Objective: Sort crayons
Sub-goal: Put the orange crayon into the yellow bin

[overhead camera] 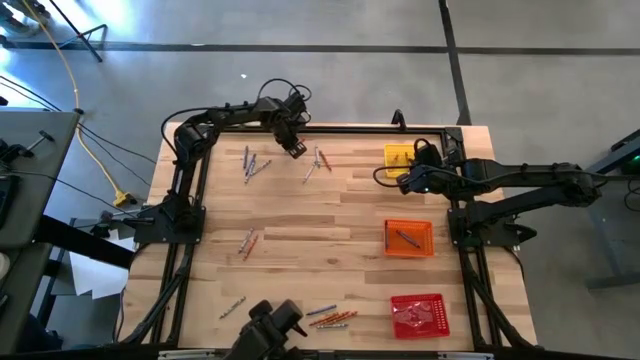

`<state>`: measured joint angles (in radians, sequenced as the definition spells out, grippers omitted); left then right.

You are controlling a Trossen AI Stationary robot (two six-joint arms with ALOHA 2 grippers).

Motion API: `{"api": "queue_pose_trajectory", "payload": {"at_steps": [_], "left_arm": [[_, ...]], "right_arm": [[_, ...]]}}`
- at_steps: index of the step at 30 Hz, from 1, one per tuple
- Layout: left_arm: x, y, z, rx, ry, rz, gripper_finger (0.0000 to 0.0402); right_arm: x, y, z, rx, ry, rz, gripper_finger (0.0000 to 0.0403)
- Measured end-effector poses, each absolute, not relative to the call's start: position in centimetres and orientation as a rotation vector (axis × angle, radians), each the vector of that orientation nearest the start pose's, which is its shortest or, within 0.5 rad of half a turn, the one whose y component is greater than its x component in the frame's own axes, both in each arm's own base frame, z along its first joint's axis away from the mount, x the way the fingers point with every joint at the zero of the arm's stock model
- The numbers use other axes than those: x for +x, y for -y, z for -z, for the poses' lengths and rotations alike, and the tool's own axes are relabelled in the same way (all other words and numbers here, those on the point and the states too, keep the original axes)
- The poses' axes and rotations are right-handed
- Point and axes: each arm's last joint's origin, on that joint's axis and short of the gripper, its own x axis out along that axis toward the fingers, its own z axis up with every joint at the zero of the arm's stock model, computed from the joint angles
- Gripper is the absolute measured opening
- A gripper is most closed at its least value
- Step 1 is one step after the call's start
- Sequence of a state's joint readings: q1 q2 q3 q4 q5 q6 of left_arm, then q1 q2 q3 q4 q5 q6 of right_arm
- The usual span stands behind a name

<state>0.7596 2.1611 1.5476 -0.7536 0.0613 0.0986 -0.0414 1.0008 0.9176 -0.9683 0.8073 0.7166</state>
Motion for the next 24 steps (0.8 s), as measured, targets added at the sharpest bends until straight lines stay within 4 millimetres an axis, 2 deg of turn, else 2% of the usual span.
{"api": "queue_pose_trajectory", "payload": {"at_steps": [8,11,18,22,24], "left_arm": [[31.1,-28.4,-14.1,-0.452,-1.296,-0.515,0.0001],[31.5,-27.7,-15.0,-0.444,-1.269,-0.49,0.0001],[33.1,-25.2,-18.9,-0.353,-1.162,-0.442,0.0001],[34.7,-22.5,-21.9,-0.264,-1.057,-0.385,0.0001],[35.4,-21.1,-23.3,-0.219,-1.005,-0.355,0.0001]], "right_arm": [[17.0,2.7,-28.8,0.235,-0.682,1.04,0.007],[17.0,2.7,-28.8,0.235,-0.682,1.039,0.007],[17.0,2.7,-28.8,0.232,-0.68,1.043,0.007],[17.0,2.8,-28.8,0.218,-0.668,1.063,0.007],[16.8,2.8,-28.0,0.205,-0.672,1.089,0.007]]}}
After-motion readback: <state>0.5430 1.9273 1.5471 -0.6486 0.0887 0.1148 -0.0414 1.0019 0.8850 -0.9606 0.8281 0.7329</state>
